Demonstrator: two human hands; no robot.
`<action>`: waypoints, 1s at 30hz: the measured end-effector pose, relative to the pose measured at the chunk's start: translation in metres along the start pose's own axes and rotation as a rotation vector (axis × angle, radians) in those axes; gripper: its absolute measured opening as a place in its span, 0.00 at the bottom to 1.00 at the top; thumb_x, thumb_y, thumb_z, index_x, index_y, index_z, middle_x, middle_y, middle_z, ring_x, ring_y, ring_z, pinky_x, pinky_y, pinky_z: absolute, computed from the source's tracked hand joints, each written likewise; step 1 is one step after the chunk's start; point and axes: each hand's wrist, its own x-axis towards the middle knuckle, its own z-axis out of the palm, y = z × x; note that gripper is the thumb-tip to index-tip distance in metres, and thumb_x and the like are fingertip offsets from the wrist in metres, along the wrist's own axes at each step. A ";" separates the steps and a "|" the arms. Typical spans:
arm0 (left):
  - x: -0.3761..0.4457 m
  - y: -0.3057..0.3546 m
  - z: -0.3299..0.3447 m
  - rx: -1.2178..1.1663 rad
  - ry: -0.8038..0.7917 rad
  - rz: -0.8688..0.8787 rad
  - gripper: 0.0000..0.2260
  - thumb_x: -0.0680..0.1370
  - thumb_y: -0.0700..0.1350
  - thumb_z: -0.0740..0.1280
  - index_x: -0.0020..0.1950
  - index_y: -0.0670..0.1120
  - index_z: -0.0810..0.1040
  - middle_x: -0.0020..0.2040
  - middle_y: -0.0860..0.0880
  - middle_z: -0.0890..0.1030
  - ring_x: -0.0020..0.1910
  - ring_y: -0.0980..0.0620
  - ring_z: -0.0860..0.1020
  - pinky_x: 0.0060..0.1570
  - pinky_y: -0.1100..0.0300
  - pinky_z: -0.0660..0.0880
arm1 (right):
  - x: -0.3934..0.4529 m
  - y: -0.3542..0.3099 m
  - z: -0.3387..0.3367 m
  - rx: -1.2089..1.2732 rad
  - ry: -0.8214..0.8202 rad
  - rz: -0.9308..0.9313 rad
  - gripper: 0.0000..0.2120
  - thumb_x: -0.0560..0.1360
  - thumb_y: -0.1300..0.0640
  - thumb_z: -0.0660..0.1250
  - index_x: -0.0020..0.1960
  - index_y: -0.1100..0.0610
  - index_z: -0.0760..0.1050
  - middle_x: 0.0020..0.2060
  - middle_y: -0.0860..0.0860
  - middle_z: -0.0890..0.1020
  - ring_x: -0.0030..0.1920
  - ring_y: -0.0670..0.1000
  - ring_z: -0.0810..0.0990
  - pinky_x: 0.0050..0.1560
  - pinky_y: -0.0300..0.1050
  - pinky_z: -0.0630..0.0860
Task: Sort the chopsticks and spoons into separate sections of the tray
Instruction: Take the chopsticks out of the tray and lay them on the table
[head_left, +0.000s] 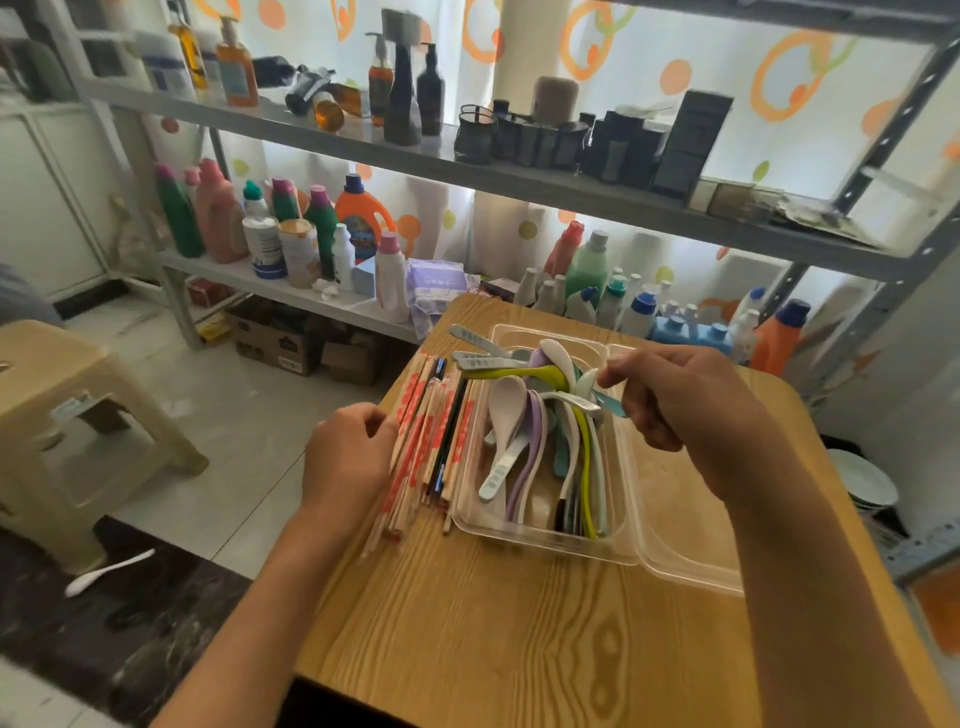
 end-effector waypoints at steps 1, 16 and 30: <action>-0.003 0.006 0.001 -0.046 -0.004 0.019 0.07 0.80 0.50 0.64 0.49 0.49 0.80 0.37 0.55 0.80 0.34 0.58 0.80 0.33 0.63 0.76 | 0.001 0.002 0.001 -0.025 0.002 0.007 0.12 0.81 0.57 0.63 0.44 0.59 0.81 0.23 0.51 0.73 0.22 0.46 0.68 0.25 0.38 0.67; -0.032 0.036 0.024 -0.245 -0.208 0.035 0.14 0.76 0.42 0.71 0.61 0.47 0.80 0.46 0.57 0.79 0.45 0.62 0.77 0.48 0.54 0.80 | 0.024 0.045 0.030 -0.569 -0.359 0.412 0.12 0.79 0.58 0.56 0.43 0.61 0.74 0.20 0.51 0.73 0.20 0.48 0.67 0.23 0.37 0.65; -0.034 0.031 0.026 -0.274 -0.195 0.024 0.11 0.74 0.43 0.73 0.56 0.48 0.83 0.50 0.54 0.83 0.47 0.62 0.78 0.52 0.54 0.80 | 0.041 0.038 0.032 -0.420 -0.499 0.365 0.10 0.78 0.58 0.63 0.42 0.62 0.78 0.23 0.51 0.73 0.21 0.47 0.66 0.24 0.39 0.64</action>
